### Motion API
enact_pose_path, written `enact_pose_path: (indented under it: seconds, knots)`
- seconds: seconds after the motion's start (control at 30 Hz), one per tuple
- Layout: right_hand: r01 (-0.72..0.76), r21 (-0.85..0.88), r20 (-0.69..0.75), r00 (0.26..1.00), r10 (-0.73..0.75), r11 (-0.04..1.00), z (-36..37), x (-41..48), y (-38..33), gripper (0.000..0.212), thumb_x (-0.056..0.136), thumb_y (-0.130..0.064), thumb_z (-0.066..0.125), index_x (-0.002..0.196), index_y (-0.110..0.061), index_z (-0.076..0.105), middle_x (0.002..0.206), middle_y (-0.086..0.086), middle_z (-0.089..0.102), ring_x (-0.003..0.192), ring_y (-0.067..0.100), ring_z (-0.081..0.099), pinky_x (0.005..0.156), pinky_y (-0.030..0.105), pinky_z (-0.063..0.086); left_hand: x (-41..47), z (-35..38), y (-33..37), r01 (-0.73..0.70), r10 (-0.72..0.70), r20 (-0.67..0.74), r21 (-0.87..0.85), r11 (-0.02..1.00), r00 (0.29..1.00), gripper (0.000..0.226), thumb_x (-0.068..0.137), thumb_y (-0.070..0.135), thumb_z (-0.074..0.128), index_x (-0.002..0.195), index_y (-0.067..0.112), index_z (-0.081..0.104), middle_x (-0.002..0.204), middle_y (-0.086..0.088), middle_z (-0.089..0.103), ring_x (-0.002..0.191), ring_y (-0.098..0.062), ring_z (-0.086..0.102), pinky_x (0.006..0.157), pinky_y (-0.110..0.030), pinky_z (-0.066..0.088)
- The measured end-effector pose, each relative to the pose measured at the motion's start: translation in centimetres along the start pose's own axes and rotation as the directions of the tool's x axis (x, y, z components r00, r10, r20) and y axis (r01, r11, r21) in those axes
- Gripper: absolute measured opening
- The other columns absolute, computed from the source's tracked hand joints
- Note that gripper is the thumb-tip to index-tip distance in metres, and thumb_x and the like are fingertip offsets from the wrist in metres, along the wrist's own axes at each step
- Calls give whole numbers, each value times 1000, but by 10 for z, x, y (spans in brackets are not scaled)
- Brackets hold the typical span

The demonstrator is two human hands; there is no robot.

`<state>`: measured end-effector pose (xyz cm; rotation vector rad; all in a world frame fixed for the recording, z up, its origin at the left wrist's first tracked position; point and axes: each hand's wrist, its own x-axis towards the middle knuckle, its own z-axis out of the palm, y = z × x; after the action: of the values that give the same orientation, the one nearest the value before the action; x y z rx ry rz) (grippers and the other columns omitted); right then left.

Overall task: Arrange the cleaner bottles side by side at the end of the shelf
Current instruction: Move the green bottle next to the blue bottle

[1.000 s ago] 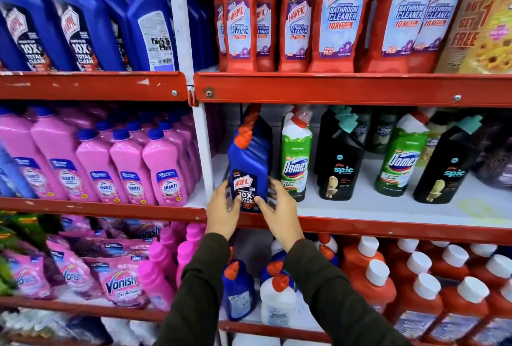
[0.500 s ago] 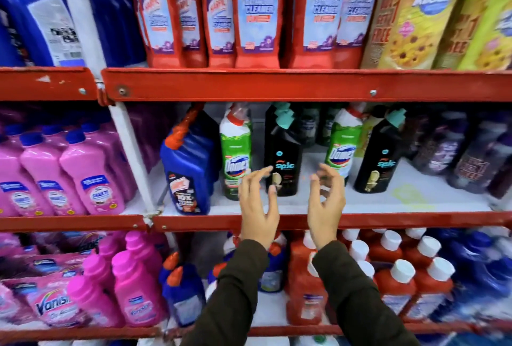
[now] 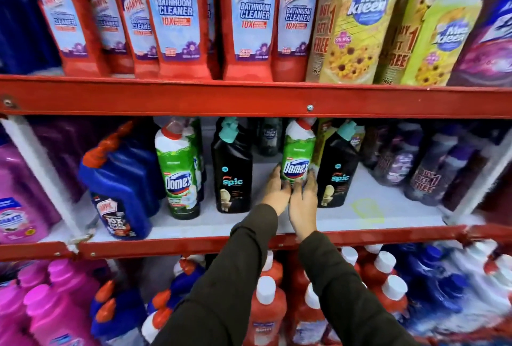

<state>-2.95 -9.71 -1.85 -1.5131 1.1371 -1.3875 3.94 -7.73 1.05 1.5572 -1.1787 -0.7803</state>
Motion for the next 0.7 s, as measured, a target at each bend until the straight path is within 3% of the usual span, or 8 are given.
enact_pose_path:
  seconds: [0.07, 0.2, 0.27, 0.4, 0.53, 0.7]
  knots:
    - [6, 7, 5, 1000, -6, 1000, 0, 2, 4, 52, 105, -7, 40, 155, -2, 28, 163, 17, 32, 151, 30, 32, 125, 40, 27, 5, 1, -5, -14, 14, -27, 8, 1000, 1000, 57, 95, 3, 49, 148, 14, 31, 148, -13, 48, 133, -31, 49, 108, -33, 40]
    - [12, -46, -30, 999, -13, 999, -2, 1, 9, 56, 98, 5, 47, 152, -1, 35, 157, 18, 43, 145, 31, 43, 121, 42, 35, 12, 1, -19, -15, 15, -94, 6, 1000, 995, 55, 91, 7, 56, 142, 22, 43, 140, -10, 59, 123, -30, 59, 107, -48, 48]
    - [31, -73, -39, 999, -34, 997, -4, -1, 9, 55, 96, 6, 48, 150, 0, 39, 152, 19, 50, 139, 33, 50, 118, 45, 41, 10, 0, -20, -25, 24, -121, -6, 1000, 992, 53, 90, 10, 59, 140, 23, 46, 136, -9, 63, 121, -28, 61, 107, -46, 49]
    - [71, -51, -7, 997, -71, 996, -10, -10, 7, 50, 97, 2, 52, 146, -4, 45, 143, 14, 58, 130, 29, 57, 112, 42, 47, -9, -9, -16, -61, 50, -143, -72, 996, 988, 51, 91, 8, 62, 139, 17, 51, 129, -8, 66, 114, -18, 62, 103, -31, 48]
    - [101, 35, 26, 994, -102, 994, -22, -28, 2, 47, 98, -8, 59, 144, -11, 50, 139, 2, 60, 127, 17, 58, 108, 39, 51, -30, -19, -17, -128, 112, -153, -102, 986, 982, 47, 90, 12, 66, 136, 16, 55, 122, -9, 70, 106, -15, 66, 97, -28, 52]
    - [90, 125, 73, 992, -100, 988, -40, -45, -4, 50, 96, -14, 65, 144, -16, 51, 139, 5, 63, 125, 17, 61, 102, 22, 51, -56, -30, -15, -179, 165, -126, -110, 978, 978, 45, 91, 14, 65, 135, 15, 54, 109, 5, 67, 85, 20, 62, 76, -1, 48]
